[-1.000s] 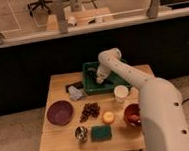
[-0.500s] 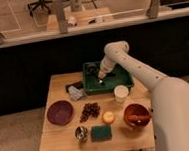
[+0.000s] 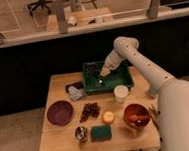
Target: Wipe purple bowl with brush
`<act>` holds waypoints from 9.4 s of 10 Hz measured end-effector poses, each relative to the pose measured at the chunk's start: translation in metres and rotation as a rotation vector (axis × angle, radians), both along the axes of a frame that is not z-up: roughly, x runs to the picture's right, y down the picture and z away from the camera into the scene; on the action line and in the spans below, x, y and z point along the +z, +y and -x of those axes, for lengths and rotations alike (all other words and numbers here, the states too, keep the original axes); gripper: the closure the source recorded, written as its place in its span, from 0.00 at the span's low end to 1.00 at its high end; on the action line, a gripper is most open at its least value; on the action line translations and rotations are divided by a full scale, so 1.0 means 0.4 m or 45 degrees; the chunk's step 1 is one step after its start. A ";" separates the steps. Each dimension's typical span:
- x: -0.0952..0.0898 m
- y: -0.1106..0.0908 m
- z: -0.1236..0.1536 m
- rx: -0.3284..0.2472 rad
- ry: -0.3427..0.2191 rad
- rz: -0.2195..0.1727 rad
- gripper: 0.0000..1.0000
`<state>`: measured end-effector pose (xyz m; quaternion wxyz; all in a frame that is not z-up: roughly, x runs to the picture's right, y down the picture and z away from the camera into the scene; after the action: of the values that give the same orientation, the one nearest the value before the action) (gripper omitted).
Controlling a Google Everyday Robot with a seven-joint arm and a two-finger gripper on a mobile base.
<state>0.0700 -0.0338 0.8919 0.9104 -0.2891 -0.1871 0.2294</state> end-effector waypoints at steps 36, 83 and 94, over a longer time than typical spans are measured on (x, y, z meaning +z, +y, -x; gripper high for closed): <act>-0.404 0.382 0.362 -0.655 -0.390 0.010 0.96; -0.330 0.436 0.447 -0.826 -0.373 0.099 0.96; -0.300 0.375 0.484 -0.802 -0.313 0.029 0.96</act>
<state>-0.1238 0.1164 0.7720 0.9039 -0.3684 -0.1942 -0.0976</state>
